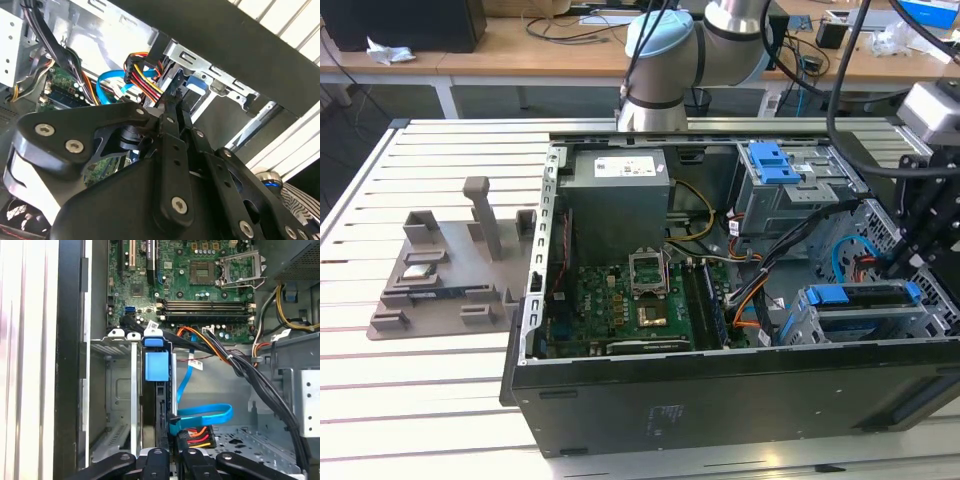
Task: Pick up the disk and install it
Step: 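Insert the first disk wire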
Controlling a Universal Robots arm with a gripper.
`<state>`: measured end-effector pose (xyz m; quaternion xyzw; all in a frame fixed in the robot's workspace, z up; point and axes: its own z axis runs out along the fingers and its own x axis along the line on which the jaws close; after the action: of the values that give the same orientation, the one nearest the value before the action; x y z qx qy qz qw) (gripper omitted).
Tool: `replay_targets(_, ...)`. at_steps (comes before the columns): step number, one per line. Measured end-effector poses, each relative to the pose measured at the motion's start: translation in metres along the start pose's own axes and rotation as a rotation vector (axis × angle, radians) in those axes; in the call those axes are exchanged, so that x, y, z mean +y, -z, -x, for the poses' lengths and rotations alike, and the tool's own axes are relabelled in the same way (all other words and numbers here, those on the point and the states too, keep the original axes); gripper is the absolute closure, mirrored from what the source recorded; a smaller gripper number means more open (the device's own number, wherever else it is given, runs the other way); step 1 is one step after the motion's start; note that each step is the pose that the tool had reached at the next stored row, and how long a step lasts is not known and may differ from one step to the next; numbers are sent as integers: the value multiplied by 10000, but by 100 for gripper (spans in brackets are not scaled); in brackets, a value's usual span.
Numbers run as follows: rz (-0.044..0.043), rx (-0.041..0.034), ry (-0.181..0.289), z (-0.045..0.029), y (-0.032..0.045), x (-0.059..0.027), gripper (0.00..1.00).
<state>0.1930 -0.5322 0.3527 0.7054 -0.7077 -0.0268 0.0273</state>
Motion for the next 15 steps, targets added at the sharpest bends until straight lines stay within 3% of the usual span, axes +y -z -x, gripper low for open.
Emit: replay_targets(15,0,30,-56,-37,-145,31,83)
